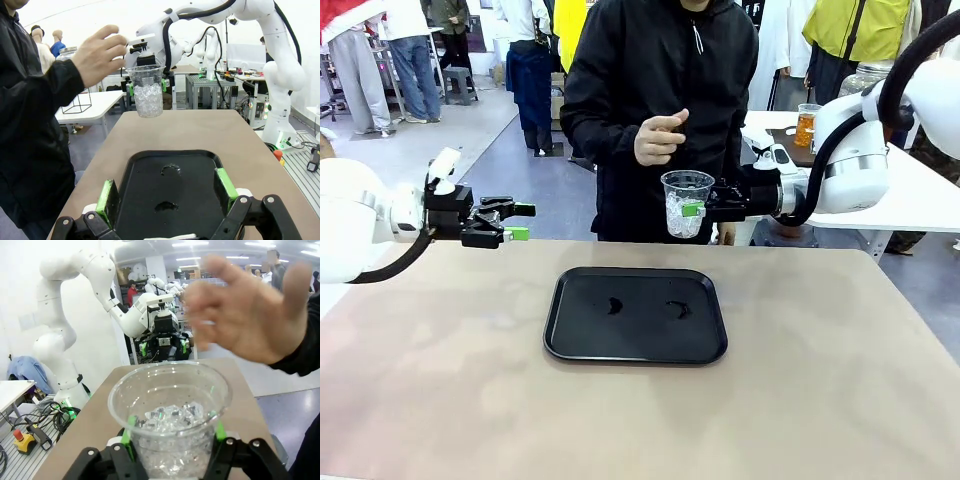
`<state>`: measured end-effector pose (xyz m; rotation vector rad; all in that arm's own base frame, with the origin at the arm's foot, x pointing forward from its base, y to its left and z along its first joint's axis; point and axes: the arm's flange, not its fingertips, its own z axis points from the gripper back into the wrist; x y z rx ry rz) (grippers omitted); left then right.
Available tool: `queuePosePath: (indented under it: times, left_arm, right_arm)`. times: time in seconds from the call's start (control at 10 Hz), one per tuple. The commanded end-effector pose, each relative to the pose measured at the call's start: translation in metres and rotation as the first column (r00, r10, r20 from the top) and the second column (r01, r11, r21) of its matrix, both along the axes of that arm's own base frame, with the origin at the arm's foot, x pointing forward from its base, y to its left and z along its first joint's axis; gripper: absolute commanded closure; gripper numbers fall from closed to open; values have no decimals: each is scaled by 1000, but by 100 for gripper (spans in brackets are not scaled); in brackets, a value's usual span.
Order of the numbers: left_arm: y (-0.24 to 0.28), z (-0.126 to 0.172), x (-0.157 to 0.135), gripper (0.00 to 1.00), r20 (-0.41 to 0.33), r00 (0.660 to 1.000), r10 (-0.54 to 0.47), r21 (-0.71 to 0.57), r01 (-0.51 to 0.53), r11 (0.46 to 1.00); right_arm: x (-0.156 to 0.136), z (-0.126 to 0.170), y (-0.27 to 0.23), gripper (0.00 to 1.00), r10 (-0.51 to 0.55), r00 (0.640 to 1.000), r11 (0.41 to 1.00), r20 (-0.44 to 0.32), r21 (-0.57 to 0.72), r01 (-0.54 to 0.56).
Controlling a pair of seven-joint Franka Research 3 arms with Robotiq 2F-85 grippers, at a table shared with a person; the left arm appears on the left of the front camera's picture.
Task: Pour the drink into the iced cup.
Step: Open the gripper to release the iced cup you were holding.
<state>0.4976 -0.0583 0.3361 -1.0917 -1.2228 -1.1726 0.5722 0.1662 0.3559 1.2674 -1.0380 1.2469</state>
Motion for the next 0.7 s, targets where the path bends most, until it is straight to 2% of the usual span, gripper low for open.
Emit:
queuePosePath:
  times: [0.0, 0.6]
  left_arm:
    - [-2, 2, -1, 0, 3, 1000, 4, -6, -3, 1000]
    - [-2, 2, -1, 0, 3, 1000, 4, -6, -3, 1000]
  right_arm:
    - [-3, 2, -1, 30, 4, 1000, 1000, 21, 9, -4]
    - [-3, 2, -1, 30, 4, 1000, 1000, 21, 9, -4]
